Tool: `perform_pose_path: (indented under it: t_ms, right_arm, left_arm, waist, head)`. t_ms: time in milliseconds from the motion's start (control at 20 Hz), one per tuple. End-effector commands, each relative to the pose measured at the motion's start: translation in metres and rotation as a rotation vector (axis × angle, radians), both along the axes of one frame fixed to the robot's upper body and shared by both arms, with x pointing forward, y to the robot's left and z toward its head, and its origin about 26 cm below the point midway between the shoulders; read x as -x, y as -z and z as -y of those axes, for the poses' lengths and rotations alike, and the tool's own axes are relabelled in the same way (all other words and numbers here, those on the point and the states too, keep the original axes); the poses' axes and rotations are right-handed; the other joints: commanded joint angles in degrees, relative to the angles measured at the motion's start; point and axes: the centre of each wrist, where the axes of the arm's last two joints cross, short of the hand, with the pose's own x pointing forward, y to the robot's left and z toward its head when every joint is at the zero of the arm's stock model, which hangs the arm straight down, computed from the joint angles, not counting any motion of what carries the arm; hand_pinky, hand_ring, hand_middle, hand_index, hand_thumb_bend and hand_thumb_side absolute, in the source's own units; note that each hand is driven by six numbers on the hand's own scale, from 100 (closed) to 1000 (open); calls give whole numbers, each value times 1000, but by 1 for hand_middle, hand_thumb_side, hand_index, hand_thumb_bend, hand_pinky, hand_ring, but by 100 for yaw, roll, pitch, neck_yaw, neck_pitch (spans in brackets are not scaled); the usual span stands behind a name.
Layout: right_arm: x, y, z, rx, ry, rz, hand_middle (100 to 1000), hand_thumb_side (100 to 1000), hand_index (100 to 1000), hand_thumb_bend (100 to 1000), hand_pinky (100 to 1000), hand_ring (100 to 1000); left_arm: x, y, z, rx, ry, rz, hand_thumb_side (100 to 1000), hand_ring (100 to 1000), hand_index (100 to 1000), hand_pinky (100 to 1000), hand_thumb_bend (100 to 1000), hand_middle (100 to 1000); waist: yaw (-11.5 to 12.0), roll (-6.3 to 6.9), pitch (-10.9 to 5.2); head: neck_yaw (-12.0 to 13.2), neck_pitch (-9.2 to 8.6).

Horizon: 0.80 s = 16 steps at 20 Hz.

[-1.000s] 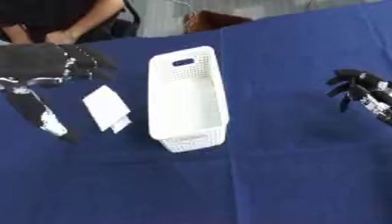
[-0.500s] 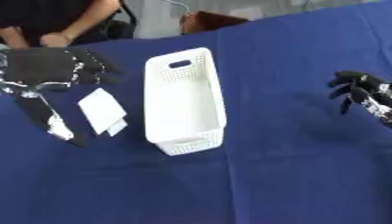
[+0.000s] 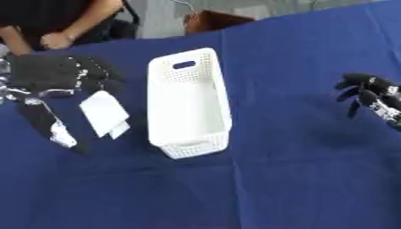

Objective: Pick up objects on the table and place them in the box.

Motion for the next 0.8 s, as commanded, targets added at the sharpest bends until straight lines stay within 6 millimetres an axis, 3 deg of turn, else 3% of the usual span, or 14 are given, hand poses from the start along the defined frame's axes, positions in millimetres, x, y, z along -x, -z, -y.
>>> perform_pose_path:
  t_ms: [50,800]
  right_arm:
    - [-1,-15,2,5,-4,40,778,760,932,100,467,711]
    - [-4,-20,0,0,-11,55,777,759,932,100,468,711]
  left_arm:
    - [1,-6,-5,-11,-12,15,892,970,1000,972,752,967]
    - [1,2,-4,-3,-3,34,880,963,1000,966,722,960]
  waist:
    - [-18,-36,-58]
    - [-119,-74,42]
  head:
    - [41,-89]
    - [60,-165]
